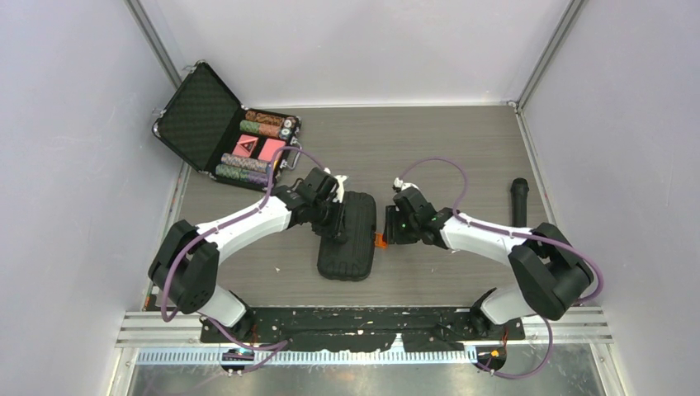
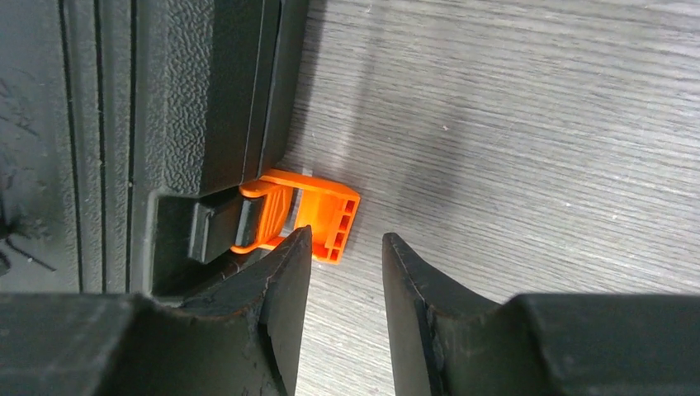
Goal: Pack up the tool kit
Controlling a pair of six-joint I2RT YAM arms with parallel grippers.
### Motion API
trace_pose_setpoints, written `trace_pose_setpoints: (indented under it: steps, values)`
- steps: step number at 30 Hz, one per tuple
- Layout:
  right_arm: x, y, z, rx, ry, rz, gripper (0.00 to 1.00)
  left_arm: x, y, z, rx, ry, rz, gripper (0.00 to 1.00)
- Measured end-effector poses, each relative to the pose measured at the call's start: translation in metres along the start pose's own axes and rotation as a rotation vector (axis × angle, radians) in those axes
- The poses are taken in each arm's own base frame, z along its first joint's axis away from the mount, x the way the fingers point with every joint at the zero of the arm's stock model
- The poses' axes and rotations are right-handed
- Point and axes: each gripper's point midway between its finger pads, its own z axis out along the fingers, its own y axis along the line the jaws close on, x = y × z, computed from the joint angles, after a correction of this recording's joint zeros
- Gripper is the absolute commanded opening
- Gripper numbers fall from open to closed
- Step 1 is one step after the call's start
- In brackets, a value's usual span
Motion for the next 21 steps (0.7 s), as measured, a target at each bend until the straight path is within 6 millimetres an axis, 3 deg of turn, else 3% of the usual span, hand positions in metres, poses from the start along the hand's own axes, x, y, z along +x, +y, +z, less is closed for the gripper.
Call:
trace_pose_setpoints:
  steps: [7,12,21]
  values:
    - [0.015,0.000,0.010,0.102,0.043,-0.031,0.42,0.000,-0.001,0.000,0.001,-0.003,-0.018,0.19]
    - [0.012,0.007,0.016,0.128,0.044,-0.030,0.39,0.000,-0.001,0.000,0.002,-0.004,-0.024,0.19]
    - [0.007,0.005,0.019,0.168,0.032,0.019,0.12,0.000,-0.002,0.000,0.004,-0.005,-0.026,0.19]
